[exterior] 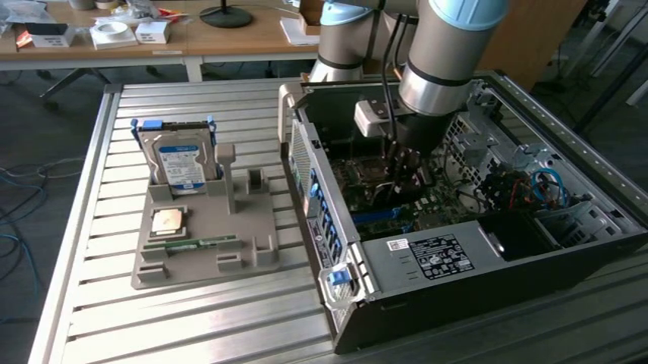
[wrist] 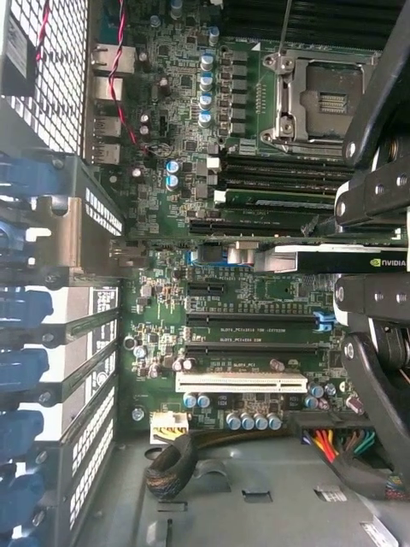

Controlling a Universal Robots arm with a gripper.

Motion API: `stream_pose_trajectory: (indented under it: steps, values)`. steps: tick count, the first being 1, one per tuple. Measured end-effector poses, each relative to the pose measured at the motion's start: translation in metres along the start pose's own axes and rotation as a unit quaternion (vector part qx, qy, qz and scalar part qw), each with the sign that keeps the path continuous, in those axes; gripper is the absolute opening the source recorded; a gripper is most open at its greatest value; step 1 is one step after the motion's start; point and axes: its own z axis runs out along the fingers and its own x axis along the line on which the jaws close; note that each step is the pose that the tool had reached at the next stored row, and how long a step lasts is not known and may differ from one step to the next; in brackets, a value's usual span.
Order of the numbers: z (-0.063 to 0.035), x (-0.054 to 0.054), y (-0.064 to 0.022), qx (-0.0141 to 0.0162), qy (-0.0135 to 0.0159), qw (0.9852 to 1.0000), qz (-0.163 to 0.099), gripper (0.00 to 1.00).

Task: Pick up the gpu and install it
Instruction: 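Insert the gpu into the slot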

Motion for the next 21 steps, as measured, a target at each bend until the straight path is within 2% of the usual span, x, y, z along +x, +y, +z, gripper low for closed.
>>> stream_pose_trajectory:
  steps: [21]
  values:
    - [0.0009, -0.0001, 0.0069, 0.0000, 0.0000, 1.0000, 0.000, 0.26]
